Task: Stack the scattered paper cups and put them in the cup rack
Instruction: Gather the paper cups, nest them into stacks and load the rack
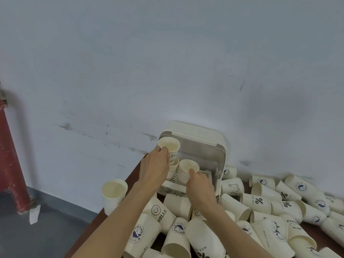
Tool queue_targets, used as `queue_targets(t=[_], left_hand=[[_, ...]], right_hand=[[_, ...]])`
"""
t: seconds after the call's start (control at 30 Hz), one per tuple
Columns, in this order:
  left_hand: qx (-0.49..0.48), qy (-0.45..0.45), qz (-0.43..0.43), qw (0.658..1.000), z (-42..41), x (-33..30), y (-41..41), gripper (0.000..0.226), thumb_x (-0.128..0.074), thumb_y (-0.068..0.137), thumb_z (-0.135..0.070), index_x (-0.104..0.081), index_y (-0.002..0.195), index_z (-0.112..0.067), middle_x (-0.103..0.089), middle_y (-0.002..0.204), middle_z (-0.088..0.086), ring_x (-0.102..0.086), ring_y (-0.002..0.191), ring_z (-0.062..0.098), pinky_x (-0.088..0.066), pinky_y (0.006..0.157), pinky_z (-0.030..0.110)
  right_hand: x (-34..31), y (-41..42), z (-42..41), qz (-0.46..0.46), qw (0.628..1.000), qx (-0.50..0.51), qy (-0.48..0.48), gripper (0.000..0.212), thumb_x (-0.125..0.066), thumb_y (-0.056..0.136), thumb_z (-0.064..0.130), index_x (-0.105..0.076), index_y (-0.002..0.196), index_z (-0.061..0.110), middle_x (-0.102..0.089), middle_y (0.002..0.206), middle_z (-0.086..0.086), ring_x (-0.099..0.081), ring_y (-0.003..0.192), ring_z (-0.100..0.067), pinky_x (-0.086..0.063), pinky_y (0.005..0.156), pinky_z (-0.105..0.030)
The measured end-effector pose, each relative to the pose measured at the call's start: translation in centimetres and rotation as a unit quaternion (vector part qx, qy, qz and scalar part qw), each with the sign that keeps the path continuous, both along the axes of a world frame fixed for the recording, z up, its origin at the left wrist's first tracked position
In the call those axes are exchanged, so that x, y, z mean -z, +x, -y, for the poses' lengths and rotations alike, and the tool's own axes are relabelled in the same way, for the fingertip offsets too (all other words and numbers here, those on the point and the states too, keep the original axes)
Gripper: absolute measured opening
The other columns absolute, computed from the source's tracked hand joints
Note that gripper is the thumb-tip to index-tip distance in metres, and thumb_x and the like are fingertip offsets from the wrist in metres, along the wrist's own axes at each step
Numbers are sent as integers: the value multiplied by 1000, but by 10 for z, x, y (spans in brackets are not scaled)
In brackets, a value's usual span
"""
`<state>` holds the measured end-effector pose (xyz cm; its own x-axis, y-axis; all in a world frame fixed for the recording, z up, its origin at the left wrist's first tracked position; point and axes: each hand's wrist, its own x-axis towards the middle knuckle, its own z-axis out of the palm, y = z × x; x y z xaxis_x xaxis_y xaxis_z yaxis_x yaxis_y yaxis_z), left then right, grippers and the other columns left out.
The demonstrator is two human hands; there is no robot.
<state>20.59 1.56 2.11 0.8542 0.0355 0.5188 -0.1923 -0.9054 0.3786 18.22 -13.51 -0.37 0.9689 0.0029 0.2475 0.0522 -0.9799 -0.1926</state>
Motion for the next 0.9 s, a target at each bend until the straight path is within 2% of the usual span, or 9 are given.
queue_targets(t=[0.17,0.27,0.4,0.47,0.57,0.7,0.83,0.9], left_hand=[[10,24,-33,999,2,10,10,18,-36,100,-15,-54,102,-13,-55,100,5,-57,82,28,-38,61,34],[16,42,-62,997,3,16,15,20,-38,99,-15,-56,106,-12,-57,105,7,-59,89,29,-40,64,34],[15,67,-117,991,7,22,14,23,-44,97,-16,-60,113,-18,-61,109,7,-60,97,28,-41,69,33],[7,76,-131,988,9,21,11,23,-46,97,-17,-61,115,-19,-62,110,8,-60,100,28,-42,71,33],[6,91,-139,986,11,19,8,26,-43,97,-18,-54,121,-16,-62,114,9,-59,104,29,-41,71,33],[19,68,-128,989,14,14,-6,47,-41,97,-21,-30,143,-20,-58,120,10,-57,107,29,-40,69,36],[47,26,-97,994,17,7,-34,39,-36,99,-26,-36,138,-21,-57,114,7,-56,101,28,-45,70,38],[51,10,-85,995,20,3,-50,35,-35,100,-28,-41,134,-22,-56,108,4,-57,96,27,-45,71,37]], right_hand=[[3,0,-1,-6,1000,-4,6,27,-41,91,6,-45,118,9,-56,109,-10,-40,83,-25,-30,66,-31],[5,0,-1,-3,1000,-10,7,29,-41,91,6,-44,120,9,-56,110,-10,-50,93,-28,-30,68,-31],[5,1,-1,-1,1000,-11,5,29,-42,91,6,-44,119,9,-57,109,-11,-46,87,-26,-30,67,-31],[4,1,-1,-5,1000,-12,5,30,-42,91,6,-43,121,8,-58,109,-11,-50,91,-27,-31,68,-31],[1,-1,-1,-13,1000,-19,1,37,-44,91,7,-40,128,9,-58,111,-12,-52,94,-29,-32,68,-32],[-2,-8,3,0,998,-45,51,61,-44,89,9,-23,145,20,-57,106,-12,-52,91,-29,-38,68,-35],[-10,-25,10,33,994,-51,89,64,-43,86,9,-23,145,27,-59,94,-5,-52,86,-26,-47,69,-39],[-15,-37,15,42,993,-51,96,64,-42,86,9,-26,144,29,-58,91,-4,-52,85,-25,-47,68,-38]])
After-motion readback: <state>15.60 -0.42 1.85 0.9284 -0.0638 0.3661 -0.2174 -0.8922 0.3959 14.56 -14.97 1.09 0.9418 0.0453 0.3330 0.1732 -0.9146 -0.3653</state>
